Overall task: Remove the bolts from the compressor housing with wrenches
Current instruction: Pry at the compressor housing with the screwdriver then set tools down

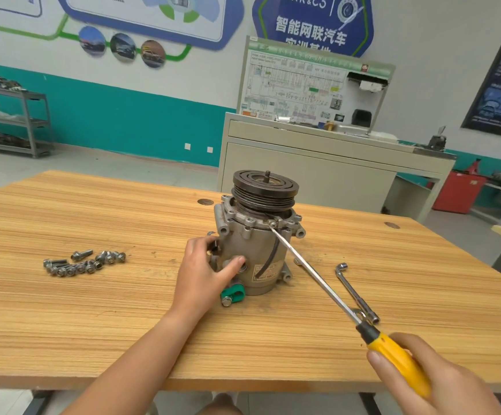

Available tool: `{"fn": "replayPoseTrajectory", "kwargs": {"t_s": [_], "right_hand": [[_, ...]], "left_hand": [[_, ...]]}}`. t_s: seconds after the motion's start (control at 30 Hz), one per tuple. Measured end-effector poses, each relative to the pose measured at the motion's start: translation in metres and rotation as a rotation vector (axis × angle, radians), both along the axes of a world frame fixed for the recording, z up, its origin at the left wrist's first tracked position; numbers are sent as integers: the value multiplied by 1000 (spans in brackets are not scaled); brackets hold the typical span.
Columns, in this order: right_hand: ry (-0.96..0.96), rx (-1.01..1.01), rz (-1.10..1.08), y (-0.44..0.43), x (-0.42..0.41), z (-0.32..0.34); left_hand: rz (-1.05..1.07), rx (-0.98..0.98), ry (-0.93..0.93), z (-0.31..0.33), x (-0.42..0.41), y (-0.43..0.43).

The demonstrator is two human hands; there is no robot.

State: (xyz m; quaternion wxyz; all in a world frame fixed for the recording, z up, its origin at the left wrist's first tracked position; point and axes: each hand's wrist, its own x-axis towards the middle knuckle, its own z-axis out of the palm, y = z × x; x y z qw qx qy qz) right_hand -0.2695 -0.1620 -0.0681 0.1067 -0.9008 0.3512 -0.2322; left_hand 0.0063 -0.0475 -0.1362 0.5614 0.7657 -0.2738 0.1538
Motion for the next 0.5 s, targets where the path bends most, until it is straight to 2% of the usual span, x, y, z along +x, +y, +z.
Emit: {"fn": "replayPoseTrajectory", "kwargs": {"t_s": [0.13,0.33,0.5], "right_hand": [[-131,209,-28,-15,-11,8],[-136,31,-30,-18,-11,20],[-27,-80,19,-11,1,27]], "left_hand": [[-3,2,-7,0,0,0],[-11,3,-9,1,-1,0],[-4,0,-10,2,-1,-1]]}}
